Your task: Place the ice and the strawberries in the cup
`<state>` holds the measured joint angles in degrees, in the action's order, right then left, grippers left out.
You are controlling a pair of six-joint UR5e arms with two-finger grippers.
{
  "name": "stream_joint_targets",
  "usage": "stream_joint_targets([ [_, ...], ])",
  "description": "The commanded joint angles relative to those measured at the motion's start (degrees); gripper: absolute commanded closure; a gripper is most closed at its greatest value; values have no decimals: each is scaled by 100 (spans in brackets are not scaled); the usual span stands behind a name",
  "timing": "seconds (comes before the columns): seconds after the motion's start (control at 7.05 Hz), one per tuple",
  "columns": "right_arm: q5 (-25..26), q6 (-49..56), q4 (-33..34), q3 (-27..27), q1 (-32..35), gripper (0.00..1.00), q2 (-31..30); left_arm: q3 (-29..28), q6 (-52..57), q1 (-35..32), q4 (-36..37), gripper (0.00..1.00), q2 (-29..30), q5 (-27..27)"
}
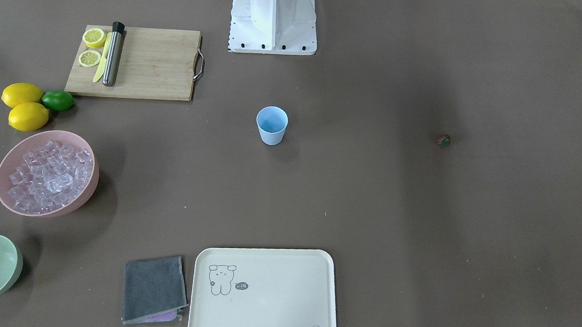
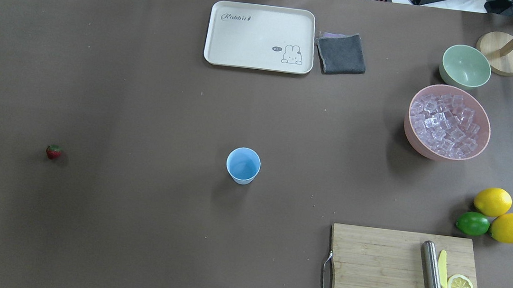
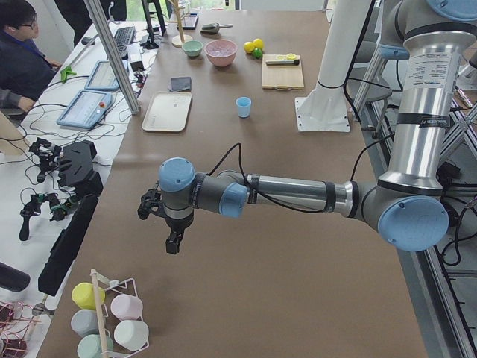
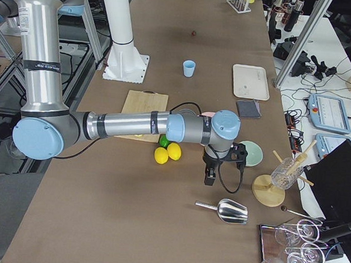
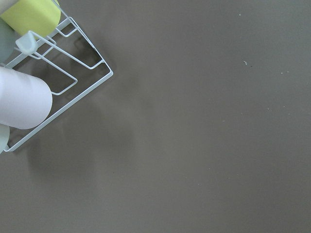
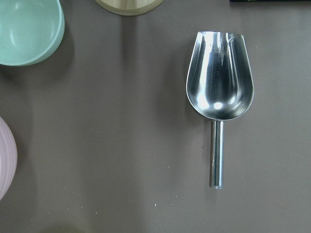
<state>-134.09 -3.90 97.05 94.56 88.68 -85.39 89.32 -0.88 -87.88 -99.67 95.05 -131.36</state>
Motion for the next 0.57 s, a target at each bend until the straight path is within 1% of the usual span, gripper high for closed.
stream_joint_targets([
  [0.0,5,12,-2,1,1,0,-4,33,96,-1,-96,2,-4,13],
  [0.43,5,-14,-2,-43,1,0,4,-19,26,-1,-123,2,-13,22],
])
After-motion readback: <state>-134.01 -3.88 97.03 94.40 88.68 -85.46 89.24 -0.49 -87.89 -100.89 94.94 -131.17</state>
